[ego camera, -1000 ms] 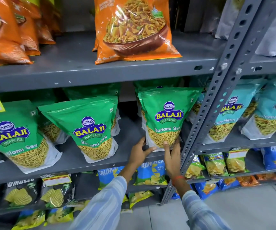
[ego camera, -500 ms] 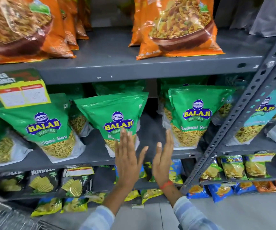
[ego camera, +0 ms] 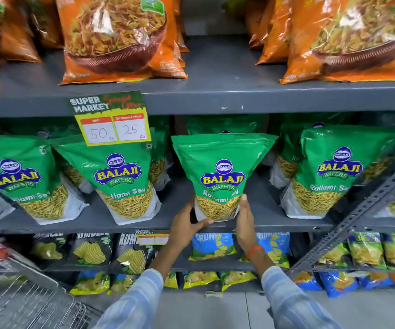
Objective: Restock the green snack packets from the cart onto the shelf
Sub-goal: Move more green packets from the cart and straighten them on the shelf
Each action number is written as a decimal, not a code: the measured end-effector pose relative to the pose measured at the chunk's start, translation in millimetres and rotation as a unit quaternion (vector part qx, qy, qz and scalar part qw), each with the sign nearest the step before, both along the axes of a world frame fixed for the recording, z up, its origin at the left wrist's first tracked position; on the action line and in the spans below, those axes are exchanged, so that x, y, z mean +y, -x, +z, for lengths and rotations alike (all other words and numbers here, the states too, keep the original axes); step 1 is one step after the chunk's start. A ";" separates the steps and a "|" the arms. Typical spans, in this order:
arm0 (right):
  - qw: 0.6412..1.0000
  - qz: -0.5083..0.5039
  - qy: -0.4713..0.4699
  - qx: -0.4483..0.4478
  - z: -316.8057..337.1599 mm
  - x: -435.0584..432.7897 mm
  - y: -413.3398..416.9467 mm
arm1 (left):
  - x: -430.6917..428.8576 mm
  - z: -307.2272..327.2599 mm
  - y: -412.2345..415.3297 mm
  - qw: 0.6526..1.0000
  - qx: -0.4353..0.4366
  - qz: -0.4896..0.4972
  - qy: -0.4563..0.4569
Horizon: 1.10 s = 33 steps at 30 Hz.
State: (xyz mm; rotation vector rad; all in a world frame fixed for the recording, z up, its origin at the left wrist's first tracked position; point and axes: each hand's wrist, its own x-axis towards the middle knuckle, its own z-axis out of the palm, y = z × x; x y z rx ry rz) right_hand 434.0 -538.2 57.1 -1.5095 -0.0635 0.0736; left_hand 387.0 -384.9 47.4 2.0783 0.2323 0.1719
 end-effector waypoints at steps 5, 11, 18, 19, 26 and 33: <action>1.000 -0.015 -0.001 -0.019 -2.7 -7.7 5.1 | 4.9 -2.1 -8.6 0.999 0.022 -0.042 -0.017; 0.999 -0.019 -0.028 0.015 -0.3 -4.1 7.1 | 0.3 -1.9 -10.7 0.997 0.013 -0.052 -0.057; 0.999 -0.012 -0.035 0.025 6.0 -5.1 7.1 | -5.1 0.8 -9.8 0.999 0.024 -0.043 -0.019; 0.999 -0.012 -0.037 0.028 5.8 -6.0 6.6 | -5.0 0.5 -10.2 0.999 0.028 -0.043 -0.013; 0.998 -0.017 -0.036 0.052 9.2 -7.9 2.6 | -6.7 8.4 -8.5 0.998 0.032 -0.052 -0.007; 0.951 -0.273 -0.003 -0.149 29.3 14.3 36.3 | -9.8 23.4 24.1 0.988 -0.087 0.009 -0.125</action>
